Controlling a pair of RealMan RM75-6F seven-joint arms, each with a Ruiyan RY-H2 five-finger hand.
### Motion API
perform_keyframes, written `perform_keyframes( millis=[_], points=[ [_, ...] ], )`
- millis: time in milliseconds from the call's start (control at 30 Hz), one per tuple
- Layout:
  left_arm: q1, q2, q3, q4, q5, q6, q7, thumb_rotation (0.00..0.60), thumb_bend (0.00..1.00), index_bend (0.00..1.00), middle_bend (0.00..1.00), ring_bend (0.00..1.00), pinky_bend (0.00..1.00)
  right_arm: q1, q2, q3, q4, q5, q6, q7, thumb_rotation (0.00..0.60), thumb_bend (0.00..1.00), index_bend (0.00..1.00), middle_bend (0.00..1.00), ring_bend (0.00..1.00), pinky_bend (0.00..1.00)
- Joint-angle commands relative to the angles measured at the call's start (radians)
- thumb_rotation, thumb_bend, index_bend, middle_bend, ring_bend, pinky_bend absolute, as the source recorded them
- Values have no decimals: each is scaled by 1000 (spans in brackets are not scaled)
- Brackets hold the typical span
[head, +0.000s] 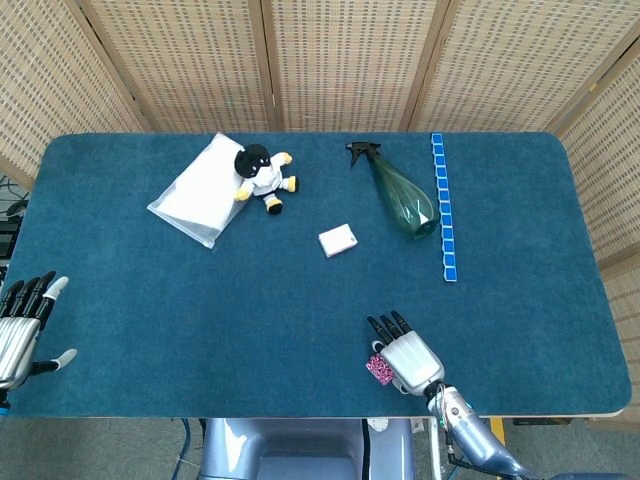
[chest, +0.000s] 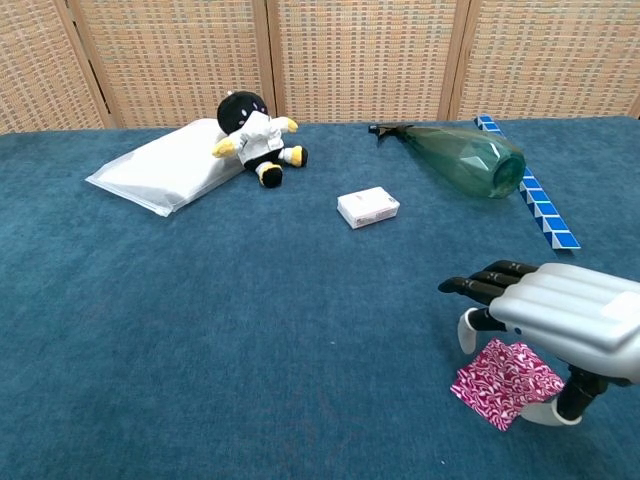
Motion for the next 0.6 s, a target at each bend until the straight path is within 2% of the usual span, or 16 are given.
perform_keyframes(
  millis=[33,167,267,433,500,600],
  points=[
    [0,0,0,0,0,0,-1,600,0,0,0,0,0,-2,8,4,-13,-7,8,7,600,260,302,0,0,0],
    [-1,1,0,0,0,-1,-4,600,0,0,0,0,0,-21,71,20,-79,-58,66,72,600,260,302,0,0,0],
    [-1,1,0,2,1,-2,-8,600,0,0,0,0,0,-56,139,29,-103,-155,150,181,600,260,302,0,0,0],
    [-2,2,0,0,0,-4,-13,600,0,0,0,0,0,-165,211,30,-13,-327,384,416,600,251,232,0,0,0],
    [-2,2,-1,-1,-1,-3,-11,600,0,0,0,0,0,-215,222,28,40,-340,458,503,600,195,179,0,0,0],
    [-1,0,-3,1,-2,-1,-13,600,0,0,0,0,0,-277,224,25,121,-337,530,624,600,43,92,0,0,0]
  ],
)
